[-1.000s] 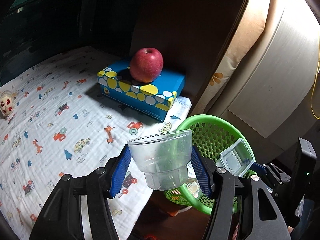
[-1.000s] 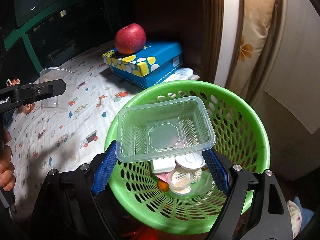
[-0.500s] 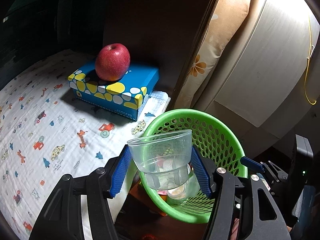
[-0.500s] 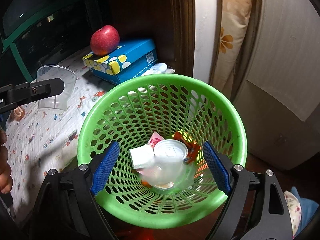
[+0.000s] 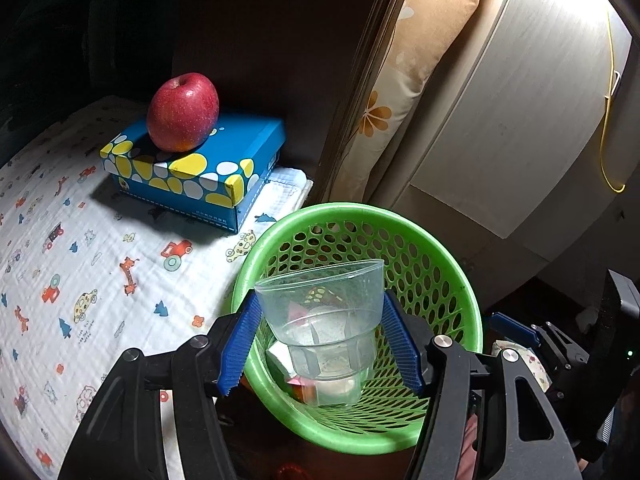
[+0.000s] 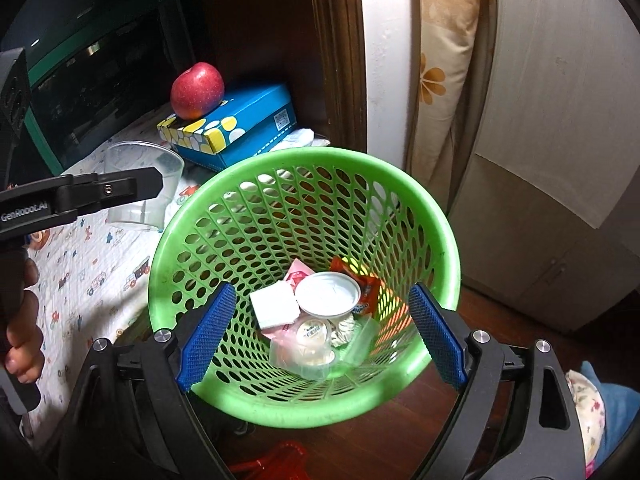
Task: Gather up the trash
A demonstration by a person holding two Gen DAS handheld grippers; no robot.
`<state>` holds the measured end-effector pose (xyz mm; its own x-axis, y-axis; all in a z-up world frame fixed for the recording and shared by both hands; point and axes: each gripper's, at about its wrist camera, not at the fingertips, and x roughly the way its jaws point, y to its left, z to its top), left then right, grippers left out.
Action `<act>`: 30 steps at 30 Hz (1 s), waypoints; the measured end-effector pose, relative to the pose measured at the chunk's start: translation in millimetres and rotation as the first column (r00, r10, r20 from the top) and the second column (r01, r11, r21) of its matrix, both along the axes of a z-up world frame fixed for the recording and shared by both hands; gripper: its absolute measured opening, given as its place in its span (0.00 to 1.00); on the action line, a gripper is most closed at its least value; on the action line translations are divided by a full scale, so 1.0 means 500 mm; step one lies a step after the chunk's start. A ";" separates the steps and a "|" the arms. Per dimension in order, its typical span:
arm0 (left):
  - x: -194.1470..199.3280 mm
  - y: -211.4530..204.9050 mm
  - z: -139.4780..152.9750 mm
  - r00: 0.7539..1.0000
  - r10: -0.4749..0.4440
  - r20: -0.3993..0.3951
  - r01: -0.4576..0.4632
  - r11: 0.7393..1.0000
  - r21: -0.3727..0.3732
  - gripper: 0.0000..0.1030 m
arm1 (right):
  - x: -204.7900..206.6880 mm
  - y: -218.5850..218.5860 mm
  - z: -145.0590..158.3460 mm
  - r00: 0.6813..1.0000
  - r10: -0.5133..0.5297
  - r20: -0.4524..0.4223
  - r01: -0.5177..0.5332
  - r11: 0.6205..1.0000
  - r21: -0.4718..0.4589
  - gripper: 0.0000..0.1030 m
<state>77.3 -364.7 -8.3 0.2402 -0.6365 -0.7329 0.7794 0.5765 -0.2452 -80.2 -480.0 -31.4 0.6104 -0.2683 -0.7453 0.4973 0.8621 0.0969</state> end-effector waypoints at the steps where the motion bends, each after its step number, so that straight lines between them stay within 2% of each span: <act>1: -0.001 -0.003 -0.002 1.000 -0.004 -0.002 0.004 1.000 0.001 0.57 | -0.004 0.000 0.001 1.000 -0.002 0.001 0.002 1.000 0.001 0.85; 7: -0.001 -0.013 -0.017 1.000 -0.017 -0.021 0.018 1.000 0.008 0.68 | -0.013 0.002 -0.006 1.000 -0.007 0.000 0.007 1.000 0.015 0.85; 12: 0.005 0.007 -0.021 0.999 -0.003 -0.032 0.003 1.000 0.010 0.70 | -0.012 0.011 -0.010 1.000 0.001 -0.004 -0.001 1.000 0.023 0.85; 15: 0.017 0.031 -0.018 0.999 0.027 -0.022 -0.026 1.000 0.011 0.72 | -0.005 0.021 -0.008 1.000 0.012 0.002 -0.012 1.000 0.025 0.85; 17: 0.024 0.054 -0.014 0.998 0.054 -0.009 -0.054 0.998 0.011 0.77 | 0.002 0.030 -0.006 1.000 0.021 0.006 -0.021 0.999 0.026 0.86; 23: 0.050 0.134 -0.002 0.989 0.142 0.033 -0.143 0.989 0.020 0.81 | 0.037 0.065 0.003 0.998 0.065 0.025 -0.066 0.997 0.033 0.86; 30: 0.073 0.239 0.015 0.961 0.252 0.114 -0.256 0.966 0.027 0.86 | 0.087 0.126 0.021 0.989 0.138 0.054 -0.139 0.990 0.029 0.87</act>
